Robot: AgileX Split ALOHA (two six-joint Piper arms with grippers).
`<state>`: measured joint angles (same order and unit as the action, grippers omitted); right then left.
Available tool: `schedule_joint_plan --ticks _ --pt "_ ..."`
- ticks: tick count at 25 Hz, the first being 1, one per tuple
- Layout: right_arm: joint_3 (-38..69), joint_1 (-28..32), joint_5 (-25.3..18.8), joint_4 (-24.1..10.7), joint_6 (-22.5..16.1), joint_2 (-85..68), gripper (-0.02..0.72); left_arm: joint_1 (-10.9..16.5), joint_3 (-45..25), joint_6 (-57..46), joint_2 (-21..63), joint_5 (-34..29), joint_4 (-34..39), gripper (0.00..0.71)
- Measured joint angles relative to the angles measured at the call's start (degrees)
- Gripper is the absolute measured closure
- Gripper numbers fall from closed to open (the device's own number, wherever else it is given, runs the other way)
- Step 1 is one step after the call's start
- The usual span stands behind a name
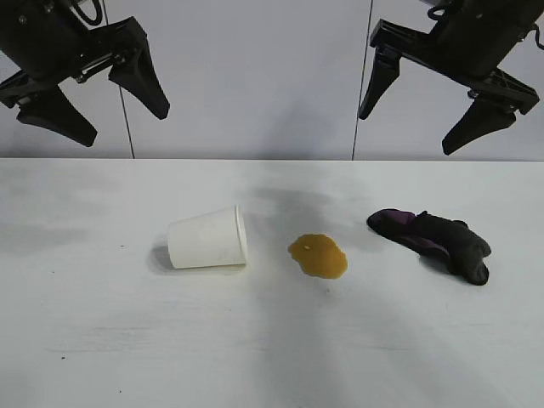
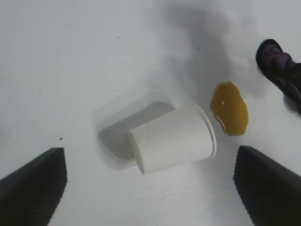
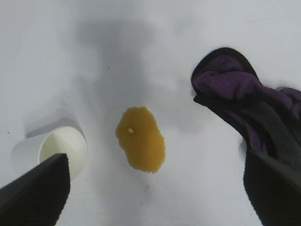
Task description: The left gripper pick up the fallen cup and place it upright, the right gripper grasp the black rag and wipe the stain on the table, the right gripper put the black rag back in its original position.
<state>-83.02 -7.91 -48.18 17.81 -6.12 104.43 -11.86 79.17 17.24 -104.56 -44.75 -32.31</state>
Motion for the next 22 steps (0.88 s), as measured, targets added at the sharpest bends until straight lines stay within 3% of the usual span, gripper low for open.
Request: schedule_joint_plan --ticks 22 --pt "0.0 0.0 0.0 0.0 0.0 0.0 0.009 0.0 0.0 1.66 0.0 1.15 0.01 0.016"
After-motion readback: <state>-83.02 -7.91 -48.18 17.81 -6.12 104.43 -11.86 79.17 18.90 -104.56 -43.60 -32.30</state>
